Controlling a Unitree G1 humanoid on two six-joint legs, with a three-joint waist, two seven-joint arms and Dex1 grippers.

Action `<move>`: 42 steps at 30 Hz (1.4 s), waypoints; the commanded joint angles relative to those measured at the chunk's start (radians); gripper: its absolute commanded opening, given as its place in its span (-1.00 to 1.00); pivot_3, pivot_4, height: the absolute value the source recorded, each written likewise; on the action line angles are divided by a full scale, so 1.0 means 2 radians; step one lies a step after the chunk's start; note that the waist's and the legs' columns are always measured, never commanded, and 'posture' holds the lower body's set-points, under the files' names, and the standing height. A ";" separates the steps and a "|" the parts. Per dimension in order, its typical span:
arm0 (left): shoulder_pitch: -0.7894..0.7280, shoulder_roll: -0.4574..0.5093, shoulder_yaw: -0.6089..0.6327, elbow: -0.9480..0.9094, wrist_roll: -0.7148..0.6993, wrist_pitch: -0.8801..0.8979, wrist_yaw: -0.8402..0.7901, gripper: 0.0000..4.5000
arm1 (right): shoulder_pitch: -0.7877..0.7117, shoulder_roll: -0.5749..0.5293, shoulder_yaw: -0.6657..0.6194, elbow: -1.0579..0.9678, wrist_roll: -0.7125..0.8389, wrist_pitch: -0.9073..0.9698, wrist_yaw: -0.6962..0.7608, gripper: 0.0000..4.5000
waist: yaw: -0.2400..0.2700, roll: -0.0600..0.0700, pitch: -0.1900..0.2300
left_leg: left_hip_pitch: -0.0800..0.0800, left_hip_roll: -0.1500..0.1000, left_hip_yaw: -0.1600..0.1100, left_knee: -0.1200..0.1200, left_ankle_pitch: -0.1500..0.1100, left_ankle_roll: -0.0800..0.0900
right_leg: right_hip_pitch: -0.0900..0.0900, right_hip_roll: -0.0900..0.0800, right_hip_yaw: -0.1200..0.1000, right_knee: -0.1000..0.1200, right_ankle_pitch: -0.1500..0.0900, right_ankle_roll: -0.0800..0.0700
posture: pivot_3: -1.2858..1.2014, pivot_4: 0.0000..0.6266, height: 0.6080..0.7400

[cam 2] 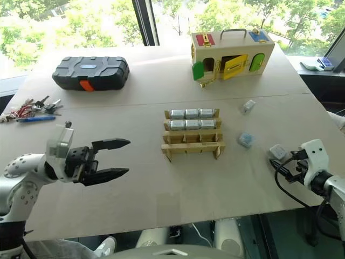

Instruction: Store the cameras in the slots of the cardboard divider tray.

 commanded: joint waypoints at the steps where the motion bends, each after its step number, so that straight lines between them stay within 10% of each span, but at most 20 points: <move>1: -0.001 0.004 0.008 0.000 0.000 -0.010 -0.009 0.99 | -0.016 -0.005 0.008 -0.009 0.003 -0.007 0.004 1.00 | 0.000 0.000 0.000 | 0.000 0.000 0.000 0.000 0.000 0.000 | 0.000 0.000 0.000 0.000 0.000 0.000 | 0.03 -0.52 1.00; 9: -0.015 0.006 0.000 -0.014 -0.012 0.007 -0.003 1.00 | -0.024 -0.014 0.022 0.003 -0.011 -0.012 0.005 -0.20 | 0.002 0.000 0.000 | 0.000 0.000 0.000 0.000 0.000 0.000 | 0.000 0.000 0.000 0.000 0.000 -0.001 | 0.03 -0.52 1.00; 25: -0.088 -0.010 -0.026 -0.061 -0.070 0.101 0.083 1.00 | -0.011 -0.025 0.011 -0.063 0.005 0.005 0.001 -0.20 | 0.005 0.000 0.000 | 0.000 0.000 0.000 0.000 0.001 0.002 | 0.001 0.002 0.000 0.001 0.000 0.000 | 0.03 -0.52 1.00; 26: -0.090 -0.011 -0.030 -0.062 -0.067 0.100 0.084 1.00 | -0.009 -0.021 0.021 -0.050 -0.004 -0.004 0.001 0.25 | 0.006 0.000 0.000 | 0.000 0.000 0.000 0.000 0.001 0.002 | 0.001 0.002 0.000 0.000 0.000 0.000 | 0.03 -0.52 1.00; 30: -0.093 -0.012 -0.040 -0.064 -0.059 0.095 0.085 1.00 | -0.010 -0.012 0.047 0.001 -0.036 -0.047 -0.002 0.98 | 0.007 0.000 0.000 | 0.000 0.000 0.001 0.001 0.001 0.002 | 0.001 0.002 0.001 0.001 0.000 0.000 | 0.03 -0.52 1.00; 39: -0.093 -0.010 -0.043 -0.069 -0.055 0.096 0.089 1.00 | -0.003 -0.001 0.033 0.014 -0.025 -0.066 0.002 0.98 | 0.009 0.000 0.000 | 0.001 0.000 0.001 0.001 0.001 0.002 | 0.001 0.002 0.001 0.001 0.000 0.000 | 0.03 -0.52 1.00; 42: -0.093 -0.010 -0.045 -0.072 -0.053 0.096 0.088 1.00 | -0.003 0.003 0.035 0.019 -0.024 -0.074 0.003 0.63 | 0.009 0.000 0.000 | 0.001 0.000 0.001 0.001 0.001 0.002 | 0.001 0.002 0.001 0.001 0.000 0.000 | 0.03 -0.52 1.00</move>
